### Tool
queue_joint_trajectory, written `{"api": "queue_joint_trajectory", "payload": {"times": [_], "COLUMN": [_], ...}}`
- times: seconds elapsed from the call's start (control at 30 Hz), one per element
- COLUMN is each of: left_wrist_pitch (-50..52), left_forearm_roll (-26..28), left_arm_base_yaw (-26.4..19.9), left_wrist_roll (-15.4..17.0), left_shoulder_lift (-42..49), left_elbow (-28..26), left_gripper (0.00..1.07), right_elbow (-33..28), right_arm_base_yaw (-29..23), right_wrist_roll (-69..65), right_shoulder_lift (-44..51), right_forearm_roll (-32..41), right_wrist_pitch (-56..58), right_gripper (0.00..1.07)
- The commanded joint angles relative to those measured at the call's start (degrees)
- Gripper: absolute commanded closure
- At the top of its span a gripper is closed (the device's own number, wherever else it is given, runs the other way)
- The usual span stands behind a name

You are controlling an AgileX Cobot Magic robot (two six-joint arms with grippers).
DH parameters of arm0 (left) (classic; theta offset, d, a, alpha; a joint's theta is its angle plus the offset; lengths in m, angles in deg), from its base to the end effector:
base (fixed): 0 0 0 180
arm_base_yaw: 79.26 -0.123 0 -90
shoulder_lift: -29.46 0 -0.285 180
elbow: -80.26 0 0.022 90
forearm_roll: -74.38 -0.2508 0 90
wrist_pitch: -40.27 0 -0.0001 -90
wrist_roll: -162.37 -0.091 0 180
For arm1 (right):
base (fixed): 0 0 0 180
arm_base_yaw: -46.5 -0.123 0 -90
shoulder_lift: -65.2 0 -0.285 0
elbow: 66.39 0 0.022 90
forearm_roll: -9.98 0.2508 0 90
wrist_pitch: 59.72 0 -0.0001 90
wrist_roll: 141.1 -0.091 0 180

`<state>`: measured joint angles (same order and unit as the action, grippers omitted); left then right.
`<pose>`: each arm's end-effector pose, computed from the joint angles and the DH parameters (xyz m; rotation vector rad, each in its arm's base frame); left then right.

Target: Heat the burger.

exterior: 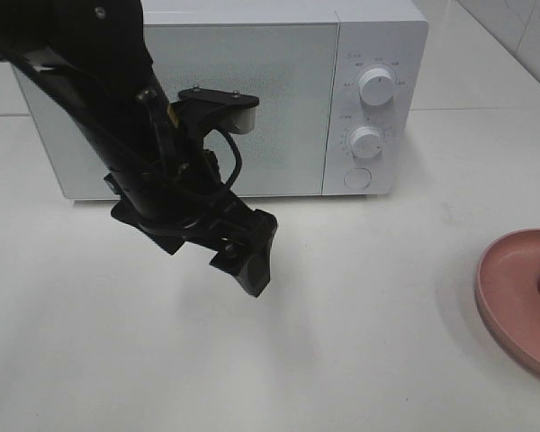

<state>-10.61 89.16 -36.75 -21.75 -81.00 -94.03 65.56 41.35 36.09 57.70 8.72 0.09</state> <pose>0.2501 -0.2537 0.2125 0.9817 2.8053 -0.4184 -0.0058 -0.0023 0.2812 -0.0401 2.0134 0.0623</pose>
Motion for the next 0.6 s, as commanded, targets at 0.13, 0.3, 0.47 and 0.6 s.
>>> {"api": "queue_joint_trajectory", "payload": {"times": [0.13, 0.3, 0.47, 0.6], "left_wrist_pitch": [-9.1, -11.9, -14.4, -17.3], "left_forearm_roll": [-1.9, -2.6, -3.6, -4.2], "left_arm_base_yaw": [-1.5, -4.9, -11.3, -18.3], "left_wrist_roll": [2.5, 3.6, 3.5, 2.2], "left_shoulder_lift": [5.0, 8.4, 13.5, 16.5], "left_elbow": [-0.2, -0.2, -0.2, -0.2], "left_gripper": [0.08, 0.08, 0.08, 0.08], "right_elbow": [0.1, 0.1, 0.1, 0.1], "right_arm_base_yaw": [0.4, 0.4, 0.4, 0.4], "right_wrist_roll": [0.4, 0.4, 0.4, 0.4], "right_shoulder_lift": [1.4, 1.4, 1.4, 1.4], "right_forearm_roll": [-0.2, -0.2, -0.2, -0.2], "right_wrist_pitch": [-0.5, -0.5, -0.5, -0.5], "right_gripper": [0.32, 0.32, 0.32, 0.32]}}
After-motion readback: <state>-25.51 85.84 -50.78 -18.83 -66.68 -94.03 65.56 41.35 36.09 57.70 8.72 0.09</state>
